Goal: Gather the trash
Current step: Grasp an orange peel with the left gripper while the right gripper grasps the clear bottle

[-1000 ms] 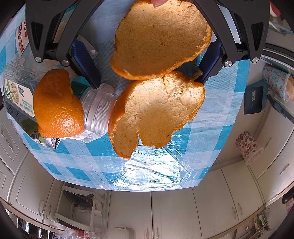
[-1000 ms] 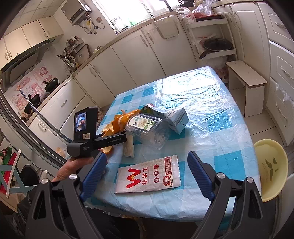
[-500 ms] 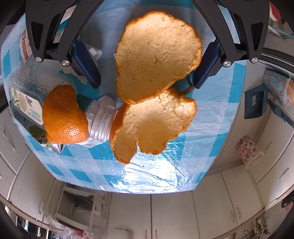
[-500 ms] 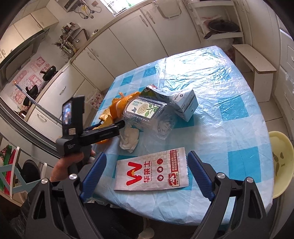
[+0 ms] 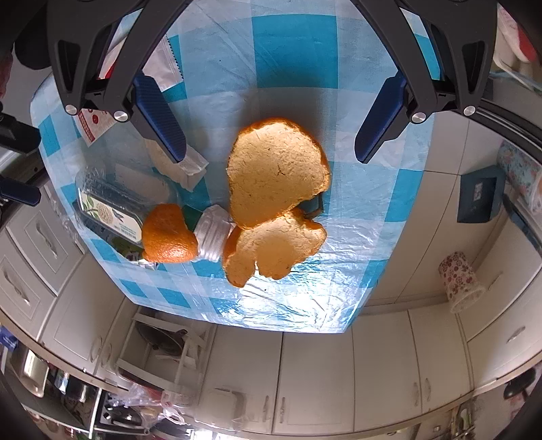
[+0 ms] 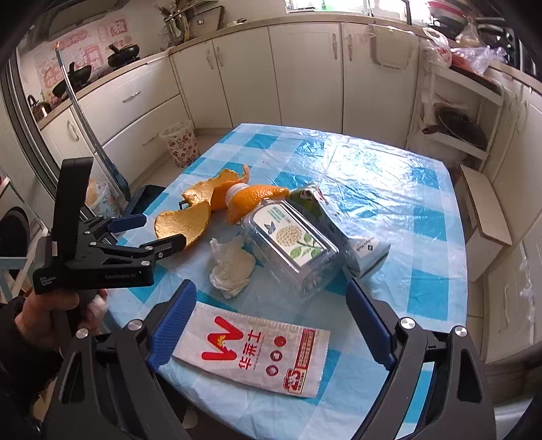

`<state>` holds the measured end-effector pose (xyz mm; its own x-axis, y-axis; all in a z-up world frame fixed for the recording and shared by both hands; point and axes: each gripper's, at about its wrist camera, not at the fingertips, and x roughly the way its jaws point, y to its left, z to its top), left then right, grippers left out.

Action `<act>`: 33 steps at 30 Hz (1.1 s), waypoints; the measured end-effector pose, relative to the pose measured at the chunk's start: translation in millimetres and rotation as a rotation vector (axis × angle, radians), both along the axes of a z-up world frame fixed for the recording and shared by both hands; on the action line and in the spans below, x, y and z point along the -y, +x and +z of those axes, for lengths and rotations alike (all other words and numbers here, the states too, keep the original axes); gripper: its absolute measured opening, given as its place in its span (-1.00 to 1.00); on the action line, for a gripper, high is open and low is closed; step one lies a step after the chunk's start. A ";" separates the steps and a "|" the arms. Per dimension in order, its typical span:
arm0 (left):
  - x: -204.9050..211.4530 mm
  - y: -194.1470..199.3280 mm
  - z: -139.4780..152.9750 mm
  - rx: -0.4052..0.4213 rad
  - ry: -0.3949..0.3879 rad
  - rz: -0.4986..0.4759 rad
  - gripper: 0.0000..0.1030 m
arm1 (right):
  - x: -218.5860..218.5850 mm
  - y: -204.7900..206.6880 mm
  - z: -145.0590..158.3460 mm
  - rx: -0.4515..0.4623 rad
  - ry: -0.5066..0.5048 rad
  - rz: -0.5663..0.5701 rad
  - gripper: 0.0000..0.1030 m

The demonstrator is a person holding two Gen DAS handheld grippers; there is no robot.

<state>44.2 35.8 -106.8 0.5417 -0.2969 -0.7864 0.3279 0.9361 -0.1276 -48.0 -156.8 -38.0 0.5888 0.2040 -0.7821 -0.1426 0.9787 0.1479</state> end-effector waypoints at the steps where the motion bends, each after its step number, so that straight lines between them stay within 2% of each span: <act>1: -3.1 3.4 -0.4 -0.007 -0.015 0.017 0.87 | -2.1 4.5 -0.9 0.003 -0.011 0.010 0.67; 6: -10.8 20.5 -4.2 -0.029 -0.063 0.040 0.83 | -14.2 24.9 -8.1 0.009 -0.089 0.060 0.67; 11: -11.6 35.1 -14.2 -0.047 -0.076 0.025 0.54 | -18.8 42.5 -21.7 -0.027 -0.125 0.092 0.67; 18: -9.5 53.7 -22.8 -0.046 -0.063 -0.066 0.52 | -14.7 60.6 -36.3 -0.076 -0.142 0.100 0.66; 19: -10.1 55.4 -24.0 -0.053 -0.067 -0.082 0.43 | -14.2 61.5 -38.3 -0.082 -0.141 0.100 0.64; 20: -10.3 56.9 -25.2 -0.063 -0.070 -0.101 0.24 | -14.0 61.7 -39.5 -0.085 -0.141 0.104 0.62; 21: -10.8 57.0 -26.3 -0.071 -0.074 -0.117 0.17 | -14.3 61.5 -40.4 -0.089 -0.138 0.110 0.52; 22: -10.8 56.3 -27.2 -0.083 -0.083 -0.137 0.00 | -13.5 61.7 -42.0 -0.098 -0.130 0.116 0.41; 24: -10.6 52.3 -28.0 -0.091 -0.086 -0.158 -0.24 | -12.2 62.7 -45.9 -0.113 -0.117 0.122 0.30; 26: -10.2 48.1 -29.6 -0.107 -0.106 -0.180 -0.64 | -12.1 62.7 -49.3 -0.118 -0.117 0.125 0.29; 29: -10.4 42.2 -30.1 -0.120 -0.123 -0.191 -0.77 | -12.7 62.6 -51.2 -0.118 -0.106 0.130 0.24; 33: -8.5 34.7 -25.9 -0.119 -0.128 -0.201 -0.78 | -7.6 63.9 -48.4 -0.148 -0.030 0.125 0.11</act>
